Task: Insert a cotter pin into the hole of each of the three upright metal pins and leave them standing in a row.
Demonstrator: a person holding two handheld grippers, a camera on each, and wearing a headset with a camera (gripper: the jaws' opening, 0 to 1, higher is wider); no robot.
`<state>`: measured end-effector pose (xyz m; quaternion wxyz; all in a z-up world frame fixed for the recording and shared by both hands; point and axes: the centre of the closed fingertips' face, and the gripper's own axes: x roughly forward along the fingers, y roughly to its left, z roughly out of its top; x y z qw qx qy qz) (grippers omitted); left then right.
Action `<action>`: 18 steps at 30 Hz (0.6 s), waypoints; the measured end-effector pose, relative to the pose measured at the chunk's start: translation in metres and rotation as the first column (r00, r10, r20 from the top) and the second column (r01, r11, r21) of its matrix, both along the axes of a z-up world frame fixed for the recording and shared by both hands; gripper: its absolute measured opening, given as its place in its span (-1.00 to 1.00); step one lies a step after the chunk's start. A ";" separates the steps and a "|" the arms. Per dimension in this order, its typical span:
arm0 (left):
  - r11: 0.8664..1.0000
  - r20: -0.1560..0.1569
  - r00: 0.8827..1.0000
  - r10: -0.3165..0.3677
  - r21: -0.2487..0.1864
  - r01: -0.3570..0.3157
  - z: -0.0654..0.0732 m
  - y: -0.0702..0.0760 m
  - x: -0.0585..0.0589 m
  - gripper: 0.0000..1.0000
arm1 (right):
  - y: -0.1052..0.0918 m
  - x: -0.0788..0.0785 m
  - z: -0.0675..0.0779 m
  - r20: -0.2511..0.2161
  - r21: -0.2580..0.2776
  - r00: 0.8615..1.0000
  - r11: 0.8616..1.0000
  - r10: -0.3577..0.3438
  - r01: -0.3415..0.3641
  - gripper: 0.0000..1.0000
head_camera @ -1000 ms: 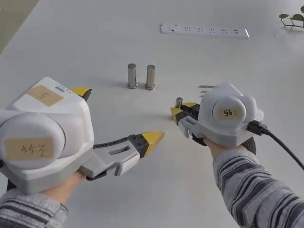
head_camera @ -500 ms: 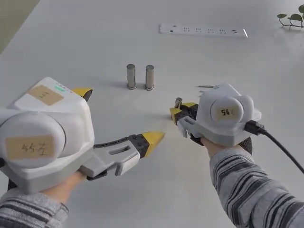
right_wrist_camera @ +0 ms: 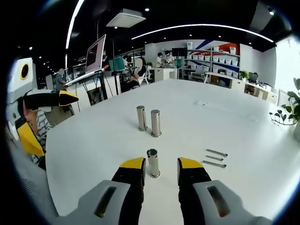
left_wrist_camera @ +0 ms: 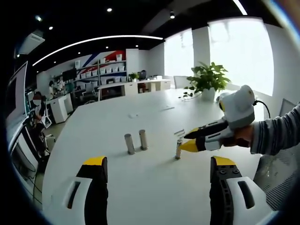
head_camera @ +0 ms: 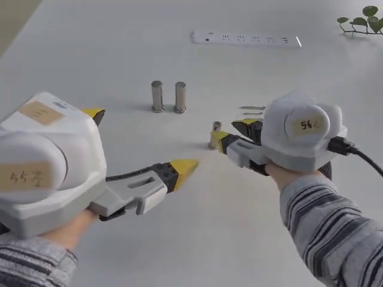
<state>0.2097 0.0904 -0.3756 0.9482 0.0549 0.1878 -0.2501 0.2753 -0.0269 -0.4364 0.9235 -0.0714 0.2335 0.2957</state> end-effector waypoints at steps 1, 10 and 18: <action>1.000 -0.001 1.000 0.001 0.001 -0.001 0.000 0.001 0.000 0.79 | -0.002 -0.001 0.004 0.002 -0.002 1.000 1.000 0.007 -0.007 -0.54; 1.000 0.015 1.000 0.014 0.005 -0.014 0.004 0.005 0.000 0.79 | -0.023 -0.001 0.021 -0.058 0.007 0.998 0.999 0.038 -0.038 -0.53; 1.000 0.010 1.000 0.015 0.012 -0.015 0.002 0.005 0.001 0.79 | -0.041 0.013 0.025 -0.107 -0.073 0.989 0.992 0.099 -0.107 -0.52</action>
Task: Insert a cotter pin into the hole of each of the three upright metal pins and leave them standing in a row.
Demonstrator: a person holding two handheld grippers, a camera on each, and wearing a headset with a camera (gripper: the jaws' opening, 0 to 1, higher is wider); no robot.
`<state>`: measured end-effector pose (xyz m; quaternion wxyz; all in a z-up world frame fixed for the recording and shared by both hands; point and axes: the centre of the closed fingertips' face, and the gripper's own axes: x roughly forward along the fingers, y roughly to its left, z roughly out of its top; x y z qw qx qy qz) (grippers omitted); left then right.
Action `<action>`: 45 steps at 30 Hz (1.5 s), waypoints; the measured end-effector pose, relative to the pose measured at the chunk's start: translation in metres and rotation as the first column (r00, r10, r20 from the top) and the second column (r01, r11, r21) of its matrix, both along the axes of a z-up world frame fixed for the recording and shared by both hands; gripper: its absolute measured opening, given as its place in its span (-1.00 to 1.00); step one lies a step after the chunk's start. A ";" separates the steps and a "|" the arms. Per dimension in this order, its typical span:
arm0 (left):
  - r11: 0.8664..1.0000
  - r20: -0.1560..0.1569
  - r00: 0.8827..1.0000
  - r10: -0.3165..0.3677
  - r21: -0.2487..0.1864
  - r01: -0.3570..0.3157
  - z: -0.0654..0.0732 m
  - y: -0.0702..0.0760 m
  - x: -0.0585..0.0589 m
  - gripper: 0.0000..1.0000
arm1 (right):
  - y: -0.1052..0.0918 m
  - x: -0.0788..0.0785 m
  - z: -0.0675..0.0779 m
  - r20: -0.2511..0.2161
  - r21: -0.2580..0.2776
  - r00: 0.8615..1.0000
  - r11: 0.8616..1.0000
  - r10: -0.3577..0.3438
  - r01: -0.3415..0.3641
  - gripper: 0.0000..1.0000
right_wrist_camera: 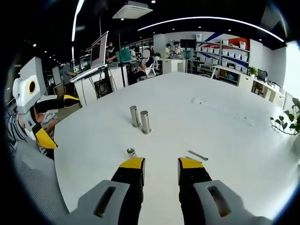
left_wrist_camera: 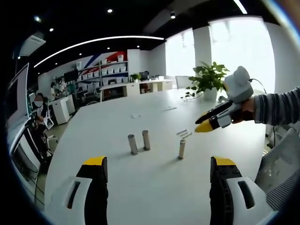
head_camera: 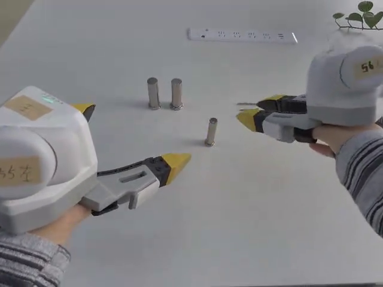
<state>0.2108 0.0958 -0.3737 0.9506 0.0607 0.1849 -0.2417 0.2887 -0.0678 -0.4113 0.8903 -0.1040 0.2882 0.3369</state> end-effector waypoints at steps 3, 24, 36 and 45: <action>1.000 -0.001 1.000 -0.002 -0.006 0.002 0.000 -0.001 0.000 0.79 | -0.005 0.006 -0.004 -0.027 -0.028 0.999 0.999 0.022 -0.023 -0.53; 1.000 -0.024 1.000 0.003 0.001 -0.003 -0.008 0.001 0.001 0.79 | -0.027 0.046 -0.046 -0.180 -0.238 0.971 0.951 0.155 -0.196 -0.70; 1.000 -0.045 0.999 0.008 0.006 -0.008 -0.017 0.004 0.005 0.75 | -0.028 0.058 -0.067 -0.253 -0.336 0.935 0.883 0.250 -0.327 -0.80; 1.000 -0.053 0.998 0.016 0.002 -0.016 -0.021 0.005 0.007 0.74 | -0.034 0.058 -0.078 -0.327 -0.389 0.893 0.818 0.308 -0.424 -0.86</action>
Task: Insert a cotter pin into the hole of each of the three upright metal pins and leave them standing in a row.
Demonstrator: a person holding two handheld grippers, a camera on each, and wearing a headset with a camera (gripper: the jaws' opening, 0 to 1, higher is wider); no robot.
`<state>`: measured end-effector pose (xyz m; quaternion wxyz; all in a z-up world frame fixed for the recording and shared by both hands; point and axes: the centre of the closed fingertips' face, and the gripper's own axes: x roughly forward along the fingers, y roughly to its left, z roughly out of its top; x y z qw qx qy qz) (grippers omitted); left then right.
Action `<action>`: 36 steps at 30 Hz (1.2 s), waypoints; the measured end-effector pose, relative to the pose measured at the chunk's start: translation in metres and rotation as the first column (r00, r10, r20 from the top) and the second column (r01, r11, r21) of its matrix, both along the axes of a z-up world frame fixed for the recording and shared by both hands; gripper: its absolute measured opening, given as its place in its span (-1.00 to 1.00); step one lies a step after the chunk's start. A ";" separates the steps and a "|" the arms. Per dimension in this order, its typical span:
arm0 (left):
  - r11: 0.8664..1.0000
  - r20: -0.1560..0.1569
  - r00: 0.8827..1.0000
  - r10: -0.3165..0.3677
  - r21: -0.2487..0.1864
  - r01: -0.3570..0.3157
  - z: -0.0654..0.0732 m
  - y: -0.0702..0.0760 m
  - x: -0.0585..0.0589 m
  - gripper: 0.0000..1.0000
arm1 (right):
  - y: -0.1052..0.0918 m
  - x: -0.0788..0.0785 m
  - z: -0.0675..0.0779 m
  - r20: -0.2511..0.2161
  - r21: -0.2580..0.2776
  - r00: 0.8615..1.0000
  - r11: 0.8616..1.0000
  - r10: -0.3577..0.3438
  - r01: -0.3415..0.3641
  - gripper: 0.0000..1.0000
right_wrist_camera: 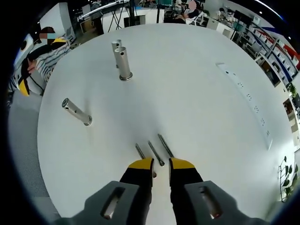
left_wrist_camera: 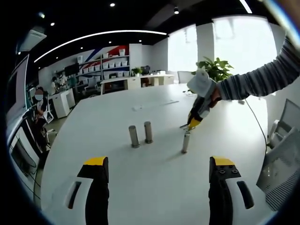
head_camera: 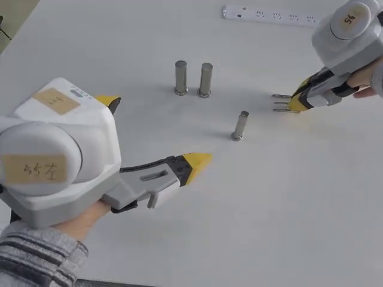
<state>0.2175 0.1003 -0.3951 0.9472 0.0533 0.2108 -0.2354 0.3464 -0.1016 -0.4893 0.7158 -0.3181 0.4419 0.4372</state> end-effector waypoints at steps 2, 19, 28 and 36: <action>1.000 -0.001 1.000 0.001 0.000 -0.001 -0.001 0.000 0.000 0.74 | 0.001 0.000 0.001 -0.010 0.004 1.000 1.000 0.003 -0.003 -0.86; 1.000 -0.018 1.000 -0.015 0.015 0.015 -0.004 0.001 0.001 0.66 | 0.003 0.000 0.003 0.024 -0.082 0.983 0.980 0.182 -0.179 -1.00; 0.999 -0.020 0.999 -0.040 0.005 0.040 0.000 -0.002 0.001 0.52 | 0.003 0.004 0.018 0.140 -0.042 0.967 0.977 0.215 -0.211 -1.00; 0.996 -0.012 0.996 -0.084 0.006 0.084 0.005 -0.012 0.004 0.41 | 0.009 -0.003 0.040 0.249 -0.008 0.936 0.967 0.249 -0.255 -1.00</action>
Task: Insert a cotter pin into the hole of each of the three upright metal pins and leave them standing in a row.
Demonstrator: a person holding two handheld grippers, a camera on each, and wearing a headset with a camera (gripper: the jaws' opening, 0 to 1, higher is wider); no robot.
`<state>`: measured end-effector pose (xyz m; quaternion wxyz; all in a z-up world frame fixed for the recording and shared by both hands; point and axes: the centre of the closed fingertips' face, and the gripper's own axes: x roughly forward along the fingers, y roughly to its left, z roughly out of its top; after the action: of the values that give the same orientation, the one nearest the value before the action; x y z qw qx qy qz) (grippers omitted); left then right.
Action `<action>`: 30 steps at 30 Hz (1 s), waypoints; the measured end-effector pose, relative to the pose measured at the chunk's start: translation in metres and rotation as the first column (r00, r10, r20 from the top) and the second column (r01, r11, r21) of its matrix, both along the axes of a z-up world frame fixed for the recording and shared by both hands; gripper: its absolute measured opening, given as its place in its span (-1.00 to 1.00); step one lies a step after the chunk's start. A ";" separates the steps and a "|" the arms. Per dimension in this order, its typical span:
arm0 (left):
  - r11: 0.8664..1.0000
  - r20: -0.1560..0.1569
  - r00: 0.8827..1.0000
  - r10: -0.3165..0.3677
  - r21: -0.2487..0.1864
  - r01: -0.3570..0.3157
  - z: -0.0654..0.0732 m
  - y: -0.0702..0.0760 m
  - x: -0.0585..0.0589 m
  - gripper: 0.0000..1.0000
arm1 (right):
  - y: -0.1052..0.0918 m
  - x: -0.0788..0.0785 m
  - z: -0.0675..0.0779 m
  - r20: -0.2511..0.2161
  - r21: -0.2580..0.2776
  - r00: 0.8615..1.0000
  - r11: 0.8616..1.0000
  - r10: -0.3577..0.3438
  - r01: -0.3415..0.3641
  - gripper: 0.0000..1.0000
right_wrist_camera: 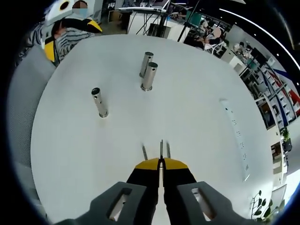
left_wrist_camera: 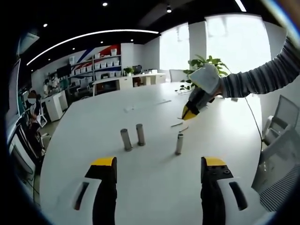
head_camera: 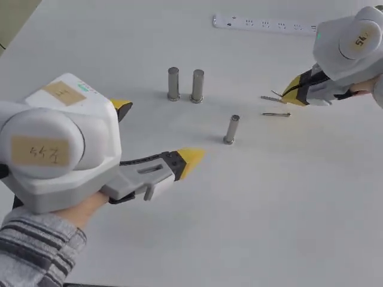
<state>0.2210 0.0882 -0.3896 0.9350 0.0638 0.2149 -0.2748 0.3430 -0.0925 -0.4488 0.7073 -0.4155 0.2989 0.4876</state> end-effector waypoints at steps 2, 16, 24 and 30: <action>1.000 0.005 1.000 -0.012 -0.007 0.012 0.002 -0.003 0.001 0.38 | 0.003 -0.004 0.006 0.020 0.017 1.000 1.000 0.011 -0.012 -1.00; 0.994 -0.045 0.994 -0.101 -0.040 0.099 0.007 -0.030 0.005 0.06 | 0.038 -0.037 0.033 0.121 0.076 0.981 0.984 0.151 -0.161 -1.00; 0.988 -0.100 0.987 -0.122 -0.106 0.111 0.007 -0.043 0.005 -0.06 | 0.061 -0.065 0.042 0.154 0.093 0.958 0.962 0.242 -0.258 -1.00; 0.979 -0.153 0.979 -0.131 -0.176 0.104 0.007 -0.052 0.006 -0.22 | 0.073 -0.081 0.045 0.169 0.115 0.945 0.947 0.280 -0.301 -1.00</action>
<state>0.2268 0.0360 -0.3827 0.8982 -0.0250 0.2633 -0.3510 0.2619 -0.0198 -0.4033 0.6753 -0.4402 0.1455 0.5736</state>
